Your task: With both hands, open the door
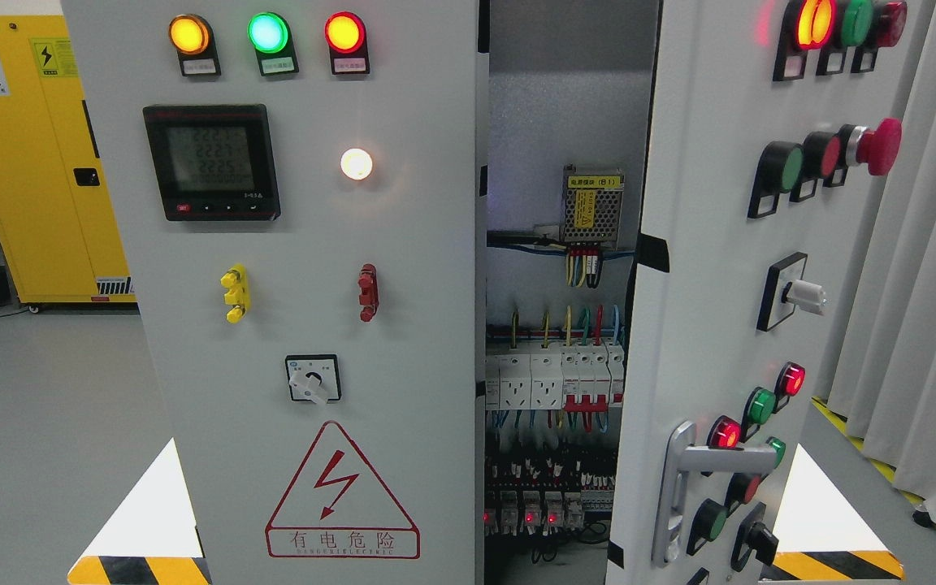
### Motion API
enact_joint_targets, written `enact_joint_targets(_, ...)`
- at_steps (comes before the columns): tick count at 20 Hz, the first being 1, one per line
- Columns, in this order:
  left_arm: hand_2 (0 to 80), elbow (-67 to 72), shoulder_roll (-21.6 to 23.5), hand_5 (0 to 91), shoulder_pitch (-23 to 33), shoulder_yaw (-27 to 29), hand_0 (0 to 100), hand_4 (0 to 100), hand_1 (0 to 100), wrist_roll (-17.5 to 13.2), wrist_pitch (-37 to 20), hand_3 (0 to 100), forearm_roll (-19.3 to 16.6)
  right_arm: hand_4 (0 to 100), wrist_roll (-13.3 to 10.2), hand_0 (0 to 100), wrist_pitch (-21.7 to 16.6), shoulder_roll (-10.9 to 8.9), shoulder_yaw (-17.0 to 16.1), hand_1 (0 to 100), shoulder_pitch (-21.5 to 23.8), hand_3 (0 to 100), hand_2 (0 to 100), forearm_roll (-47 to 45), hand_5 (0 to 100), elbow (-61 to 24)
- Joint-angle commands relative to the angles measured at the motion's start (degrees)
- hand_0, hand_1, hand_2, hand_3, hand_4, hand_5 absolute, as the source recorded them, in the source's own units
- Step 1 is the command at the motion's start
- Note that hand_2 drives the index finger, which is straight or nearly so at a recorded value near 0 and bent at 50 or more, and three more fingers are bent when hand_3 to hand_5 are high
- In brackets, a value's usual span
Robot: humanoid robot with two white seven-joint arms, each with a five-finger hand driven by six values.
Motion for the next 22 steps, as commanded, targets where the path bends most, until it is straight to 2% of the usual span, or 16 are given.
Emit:
enact_joint_targets(1, 0.0, -32.46, 3.95, 0.0, 6.22, 0.30, 0, 0, 0, -0.86, -0.07, 0, -0.09, 0, 0.01, 22, 0.08, 0.07, 0.00, 8, 0.00, 0, 0, 0.97, 0, 0.01)
enact_joint_targets(4, 0.0, -42.13, 4.22, 0.0, 8.94, 0.91, 0, 0, 0, -1.65, -0.51, 0, -0.09, 0, 0.01, 22, 0.08, 0.07, 0.00, 8, 0.00, 0, 0, 0.97, 0, 0.01)
enact_joint_targets(5, 0.0, -45.65, 4.48, 0.0, 9.73, 1.53, 0, 0, 0, -2.87, -0.51, 0, -0.09, 0, 0.01, 22, 0.08, -0.02, 0.00, 8, 0.00, 0, 0, 0.97, 0, 0.01)
enact_joint_targets(10, 0.0, -58.49, 7.64, 0.0, 11.14, 5.56, 0, 0, 0, -15.25, -0.43, 0, 0.09, 0, 0.01, 22, 0.08, -0.02, 0.00, 8, 0.00, 0, 0, 0.97, 0, 0.01)
enact_joint_targets(12, 0.0, -64.02, 8.87, 0.0, 12.20, 6.10, 0, 0, 0, -18.25, -0.34, 0, 0.61, 0, 0.01, 22, 0.08, -0.02, 0.00, 8, 0.00, 0, 0, 0.97, 0, 0.01)
enact_joint_targets(13, 0.0, -66.66, 10.27, 0.0, 12.64, 5.84, 0, 0, 0, -18.79, -0.25, 0, 1.31, 0, 0.01, 22, 0.08, 0.07, 0.00, 8, 0.00, 0, 0, 0.97, 0, 0.01)
enact_joint_targets(16, 0.0, -75.97, 15.36, 0.0, 14.13, 5.40, 0, 0, 0, -18.88, -0.08, 0, 6.31, 0, 0.01, 22, 0.08, -0.02, 0.00, 8, 0.00, 0, 0, 0.97, 0, 0.01)
enact_joint_targets(20, 0.0, -84.43, 25.55, 0.0, 14.49, 5.40, 0, 0, 0, -19.14, -0.07, 0, 16.67, 0, 0.01, 22, 0.08, -0.02, 0.00, 8, 0.00, 0, 0, 0.97, 0, 0.01)
enact_joint_targets(22, 0.0, -85.67, 30.04, 0.0, 14.14, 5.40, 0, 0, 0, -21.94, 0.01, 0, 21.95, 0, 0.01, 22, 0.08, 0.07, 0.00, 8, 0.00, 0, 0, 0.97, 0, 0.01)
